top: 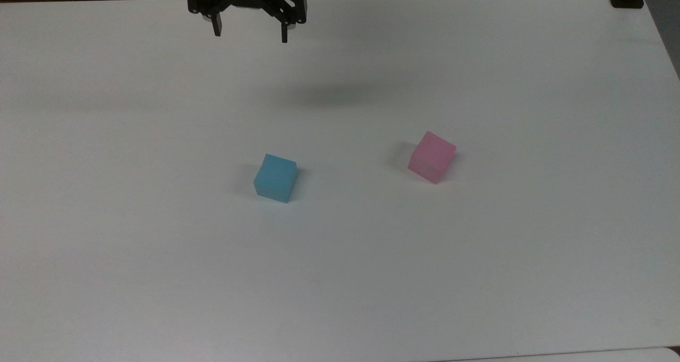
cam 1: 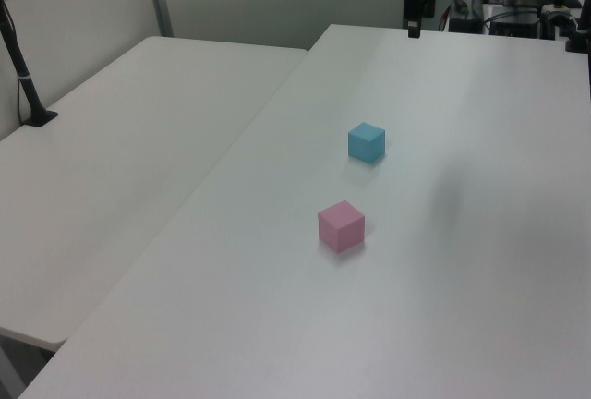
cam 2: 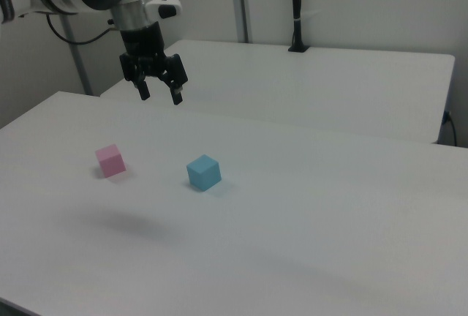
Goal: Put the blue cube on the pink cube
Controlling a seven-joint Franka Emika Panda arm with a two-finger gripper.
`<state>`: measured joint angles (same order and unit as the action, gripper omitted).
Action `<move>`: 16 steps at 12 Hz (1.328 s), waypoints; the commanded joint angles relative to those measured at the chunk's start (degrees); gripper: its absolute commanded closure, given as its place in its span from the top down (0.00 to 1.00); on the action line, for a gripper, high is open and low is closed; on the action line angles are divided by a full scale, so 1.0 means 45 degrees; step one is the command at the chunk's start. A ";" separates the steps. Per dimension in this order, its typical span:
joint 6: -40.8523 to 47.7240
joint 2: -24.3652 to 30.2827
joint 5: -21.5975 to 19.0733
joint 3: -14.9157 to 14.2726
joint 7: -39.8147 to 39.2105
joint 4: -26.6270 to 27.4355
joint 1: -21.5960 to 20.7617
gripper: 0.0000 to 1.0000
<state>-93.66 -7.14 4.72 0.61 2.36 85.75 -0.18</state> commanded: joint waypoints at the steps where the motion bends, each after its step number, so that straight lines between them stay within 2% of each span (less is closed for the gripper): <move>1: -0.0143 0.0240 -0.0229 -0.0037 -0.0153 0.0280 0.0194 1.00; 16: -0.0298 0.0123 -0.0482 -0.0037 -0.0172 0.0241 0.0196 1.00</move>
<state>-93.66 -7.15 4.45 0.56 2.36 85.75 0.53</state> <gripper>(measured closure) 0.000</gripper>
